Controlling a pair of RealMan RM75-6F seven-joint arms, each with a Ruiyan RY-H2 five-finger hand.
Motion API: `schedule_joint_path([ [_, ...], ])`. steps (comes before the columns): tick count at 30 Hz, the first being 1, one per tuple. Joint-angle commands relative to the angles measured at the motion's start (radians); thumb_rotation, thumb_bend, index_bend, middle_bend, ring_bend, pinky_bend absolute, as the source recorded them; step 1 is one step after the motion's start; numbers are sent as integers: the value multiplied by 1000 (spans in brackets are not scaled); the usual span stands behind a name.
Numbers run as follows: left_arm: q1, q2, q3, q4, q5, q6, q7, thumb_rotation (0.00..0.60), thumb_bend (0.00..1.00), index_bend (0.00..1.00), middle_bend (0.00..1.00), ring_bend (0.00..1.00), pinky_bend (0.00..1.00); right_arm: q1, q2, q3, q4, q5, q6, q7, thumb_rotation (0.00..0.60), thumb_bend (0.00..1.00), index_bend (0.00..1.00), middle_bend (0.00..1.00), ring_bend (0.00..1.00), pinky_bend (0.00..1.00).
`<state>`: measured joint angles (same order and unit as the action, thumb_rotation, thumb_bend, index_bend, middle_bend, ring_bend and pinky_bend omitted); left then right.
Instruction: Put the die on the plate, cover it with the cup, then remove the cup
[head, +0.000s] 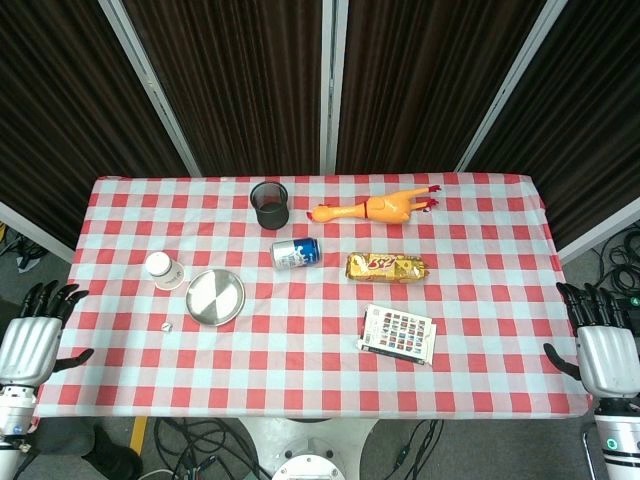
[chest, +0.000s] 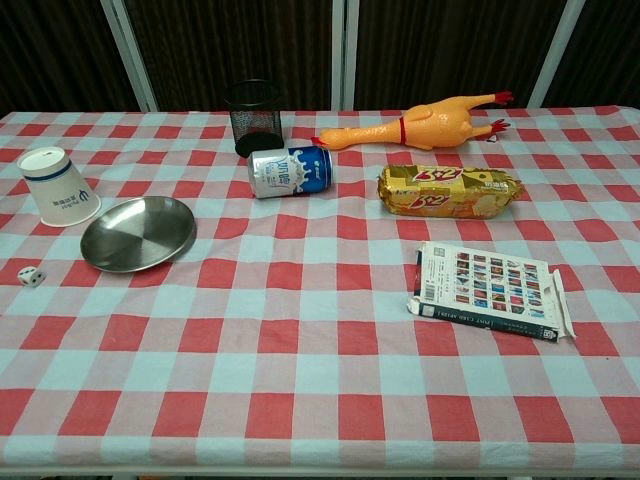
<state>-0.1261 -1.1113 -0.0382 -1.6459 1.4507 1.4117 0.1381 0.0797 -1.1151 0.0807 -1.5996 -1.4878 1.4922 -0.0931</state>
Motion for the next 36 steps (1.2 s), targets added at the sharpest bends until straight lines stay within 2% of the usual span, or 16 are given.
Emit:
schedule_joint_path([
  [1,1,-9,0,4,2,5,7,600,83,174,123,44,53,1,0,2,1,3,-2,-1,600,125,44,122,0,14],
  [7,1,-40,-4,21,-2,12,11,600,65,174,122,43,53,3,7,6,-4,1,2,1,600,125,45,123,0,14],
  [15,5,-127,-21,67,-32,33,40,600,48,174,123,44,75,-7,56,-1,-54,3,-3,61,600,132,45,125,0,16],
  [18,4,-162,-24,80,-40,35,59,600,48,180,168,104,114,-10,63,0,-59,9,-4,69,600,132,44,126,0,16],
  [20,-6,-181,-25,92,-55,10,67,600,48,214,243,188,184,-7,64,3,-59,11,-8,70,600,132,44,127,0,16],
  [24,-44,-209,-40,123,-90,-63,69,600,53,262,335,291,331,4,62,9,-52,15,-18,52,600,133,44,130,0,16],
  [31,-131,-258,-64,177,-163,-243,12,600,155,355,567,586,755,10,63,11,-47,15,-26,72,600,137,44,133,0,16],
  [36,-196,-313,-73,257,-171,-341,-33,600,189,387,704,725,906,12,65,8,-45,16,-33,72,600,138,44,138,0,16],
])
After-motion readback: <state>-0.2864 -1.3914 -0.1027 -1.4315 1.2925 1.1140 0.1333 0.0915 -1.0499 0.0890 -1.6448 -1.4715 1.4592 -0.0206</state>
